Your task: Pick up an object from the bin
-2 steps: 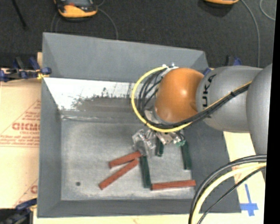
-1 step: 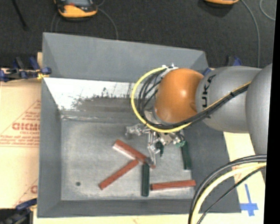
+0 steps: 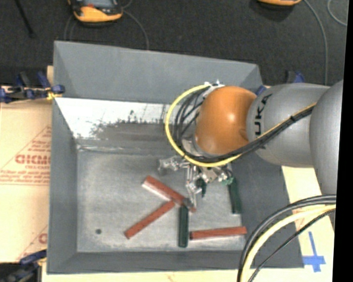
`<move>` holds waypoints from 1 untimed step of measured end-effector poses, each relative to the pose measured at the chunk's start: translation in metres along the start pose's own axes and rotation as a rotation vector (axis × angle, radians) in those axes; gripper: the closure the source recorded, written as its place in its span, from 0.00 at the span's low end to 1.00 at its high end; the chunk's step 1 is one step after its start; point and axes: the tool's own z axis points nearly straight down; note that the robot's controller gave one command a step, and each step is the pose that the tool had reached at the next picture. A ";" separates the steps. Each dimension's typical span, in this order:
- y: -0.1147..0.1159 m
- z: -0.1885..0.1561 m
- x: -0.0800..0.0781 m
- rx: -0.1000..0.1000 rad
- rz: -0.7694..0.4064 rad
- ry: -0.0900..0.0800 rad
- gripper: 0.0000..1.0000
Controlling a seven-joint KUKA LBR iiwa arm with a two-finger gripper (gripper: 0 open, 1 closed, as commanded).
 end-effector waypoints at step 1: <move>0.098 -0.004 0.053 0.000 0.004 0.000 1.00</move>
Offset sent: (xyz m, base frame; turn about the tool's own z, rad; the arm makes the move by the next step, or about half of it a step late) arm 0.0000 0.0000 0.0000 0.0000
